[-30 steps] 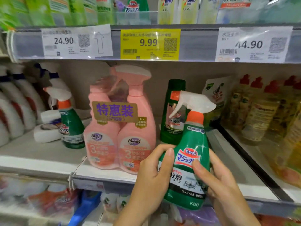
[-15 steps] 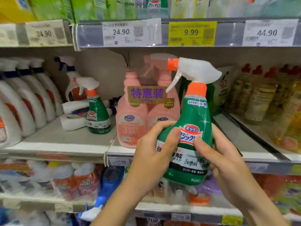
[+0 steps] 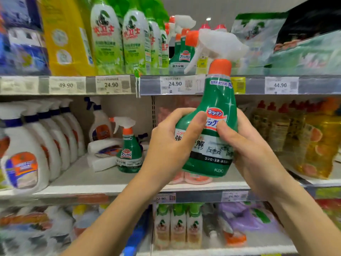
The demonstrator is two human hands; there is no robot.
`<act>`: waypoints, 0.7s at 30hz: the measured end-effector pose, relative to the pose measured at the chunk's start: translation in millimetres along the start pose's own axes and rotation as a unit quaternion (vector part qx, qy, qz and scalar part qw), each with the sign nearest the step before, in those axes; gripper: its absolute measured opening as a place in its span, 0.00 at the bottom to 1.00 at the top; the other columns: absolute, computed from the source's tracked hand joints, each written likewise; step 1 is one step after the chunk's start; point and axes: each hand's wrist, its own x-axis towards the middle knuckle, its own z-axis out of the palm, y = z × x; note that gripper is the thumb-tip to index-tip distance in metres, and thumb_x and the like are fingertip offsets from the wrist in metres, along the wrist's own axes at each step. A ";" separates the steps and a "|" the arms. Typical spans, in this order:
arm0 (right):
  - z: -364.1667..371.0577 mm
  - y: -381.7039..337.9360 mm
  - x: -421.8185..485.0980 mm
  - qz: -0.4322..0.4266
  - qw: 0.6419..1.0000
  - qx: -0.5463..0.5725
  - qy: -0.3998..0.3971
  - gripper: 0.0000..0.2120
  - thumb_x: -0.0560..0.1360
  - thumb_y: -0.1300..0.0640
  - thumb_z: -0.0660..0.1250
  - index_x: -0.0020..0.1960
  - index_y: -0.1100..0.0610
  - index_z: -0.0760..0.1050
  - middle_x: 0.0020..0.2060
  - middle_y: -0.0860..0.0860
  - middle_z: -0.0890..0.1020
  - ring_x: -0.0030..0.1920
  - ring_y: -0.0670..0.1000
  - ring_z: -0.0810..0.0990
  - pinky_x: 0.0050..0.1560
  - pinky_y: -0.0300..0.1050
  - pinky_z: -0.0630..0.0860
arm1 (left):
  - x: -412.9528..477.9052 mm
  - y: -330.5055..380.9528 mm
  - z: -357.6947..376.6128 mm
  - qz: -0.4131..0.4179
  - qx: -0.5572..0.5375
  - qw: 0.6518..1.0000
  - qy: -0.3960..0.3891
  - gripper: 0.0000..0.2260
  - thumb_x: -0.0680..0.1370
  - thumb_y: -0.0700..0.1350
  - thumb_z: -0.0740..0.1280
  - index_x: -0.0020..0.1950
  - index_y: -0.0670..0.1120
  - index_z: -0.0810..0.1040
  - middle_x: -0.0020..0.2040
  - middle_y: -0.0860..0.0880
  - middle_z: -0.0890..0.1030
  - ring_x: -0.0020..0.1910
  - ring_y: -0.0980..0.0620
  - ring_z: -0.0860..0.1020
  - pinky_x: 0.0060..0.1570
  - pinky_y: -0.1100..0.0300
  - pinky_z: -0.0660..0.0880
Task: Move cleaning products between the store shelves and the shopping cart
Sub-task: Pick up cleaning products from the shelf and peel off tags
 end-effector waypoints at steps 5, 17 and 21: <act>-3.2 -20.2 30.7 -0.024 0.999 0.023 -0.009 0.24 0.74 0.50 0.68 0.67 0.52 0.64 0.52 0.50 0.84 0.54 0.51 0.83 0.49 0.46 0.81 | 31.1 14.0 -4.3 0.041 0.009 0.999 0.012 0.18 0.75 0.60 0.63 0.52 0.48 0.79 0.45 0.49 0.84 0.44 0.51 0.83 0.44 0.55 0.81; -31.8 -58.6 136.0 -0.119 0.992 -0.017 -0.031 0.16 0.80 0.59 0.61 0.67 0.61 0.68 0.56 0.57 0.81 0.55 0.55 0.82 0.54 0.51 0.80 | 140.2 31.6 0.0 0.124 0.026 0.990 0.057 0.14 0.79 0.53 0.62 0.54 0.44 0.79 0.46 0.45 0.84 0.46 0.47 0.84 0.48 0.45 0.81; -37.6 -69.6 176.4 -0.142 0.989 -0.020 -0.044 0.17 0.81 0.60 0.62 0.68 0.63 0.66 0.54 0.56 0.81 0.54 0.54 0.83 0.53 0.50 0.80 | 179.5 36.7 -7.9 0.136 0.037 0.989 0.035 0.15 0.82 0.51 0.59 0.59 0.41 0.75 0.50 0.41 0.82 0.49 0.46 0.83 0.48 0.48 0.81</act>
